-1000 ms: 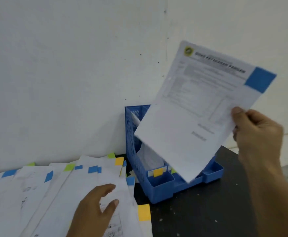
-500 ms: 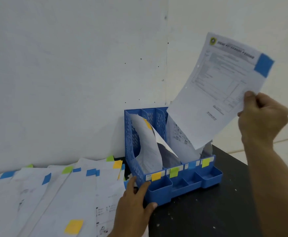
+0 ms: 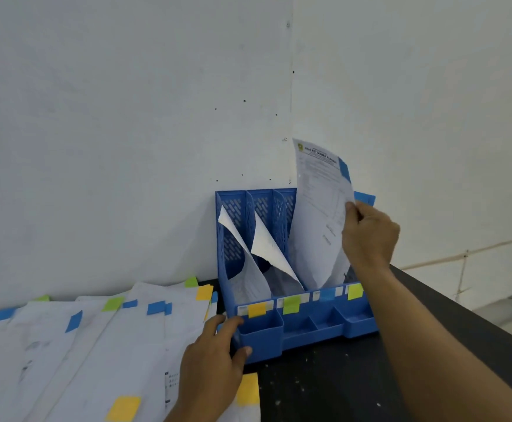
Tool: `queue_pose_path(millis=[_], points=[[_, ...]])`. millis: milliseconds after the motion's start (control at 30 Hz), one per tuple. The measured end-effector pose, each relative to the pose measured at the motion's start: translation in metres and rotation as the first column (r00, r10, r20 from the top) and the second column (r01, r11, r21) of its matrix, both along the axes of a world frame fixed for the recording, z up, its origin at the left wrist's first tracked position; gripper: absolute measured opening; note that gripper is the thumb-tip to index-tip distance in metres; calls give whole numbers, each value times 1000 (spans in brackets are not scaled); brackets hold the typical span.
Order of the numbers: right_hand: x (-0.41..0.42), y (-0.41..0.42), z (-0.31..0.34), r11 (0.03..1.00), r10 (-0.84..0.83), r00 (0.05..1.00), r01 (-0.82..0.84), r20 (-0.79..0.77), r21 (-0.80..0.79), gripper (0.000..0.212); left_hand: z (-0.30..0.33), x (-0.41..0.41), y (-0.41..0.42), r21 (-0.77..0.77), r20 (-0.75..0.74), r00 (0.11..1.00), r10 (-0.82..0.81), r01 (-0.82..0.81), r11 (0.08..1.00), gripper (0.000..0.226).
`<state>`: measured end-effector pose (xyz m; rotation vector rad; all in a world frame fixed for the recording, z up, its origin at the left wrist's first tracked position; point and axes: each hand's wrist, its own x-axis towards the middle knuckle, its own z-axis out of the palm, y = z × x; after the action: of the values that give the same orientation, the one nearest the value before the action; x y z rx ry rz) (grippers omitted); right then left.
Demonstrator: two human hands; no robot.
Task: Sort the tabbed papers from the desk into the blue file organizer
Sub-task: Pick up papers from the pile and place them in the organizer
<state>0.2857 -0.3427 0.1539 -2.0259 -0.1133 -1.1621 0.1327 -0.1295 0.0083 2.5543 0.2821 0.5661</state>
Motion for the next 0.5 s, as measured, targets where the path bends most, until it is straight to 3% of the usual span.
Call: queue_pose_path(millis=[233,500], points=[[17,15,-30,998,-52,983,44,-177,-48,43,1,1,3,6,-17,1000,-10,10,1000,51],[26,3,-52,996,-88,890,78,-446,-41,51,7,2,7,32,-16,999,-40,40,999,49]])
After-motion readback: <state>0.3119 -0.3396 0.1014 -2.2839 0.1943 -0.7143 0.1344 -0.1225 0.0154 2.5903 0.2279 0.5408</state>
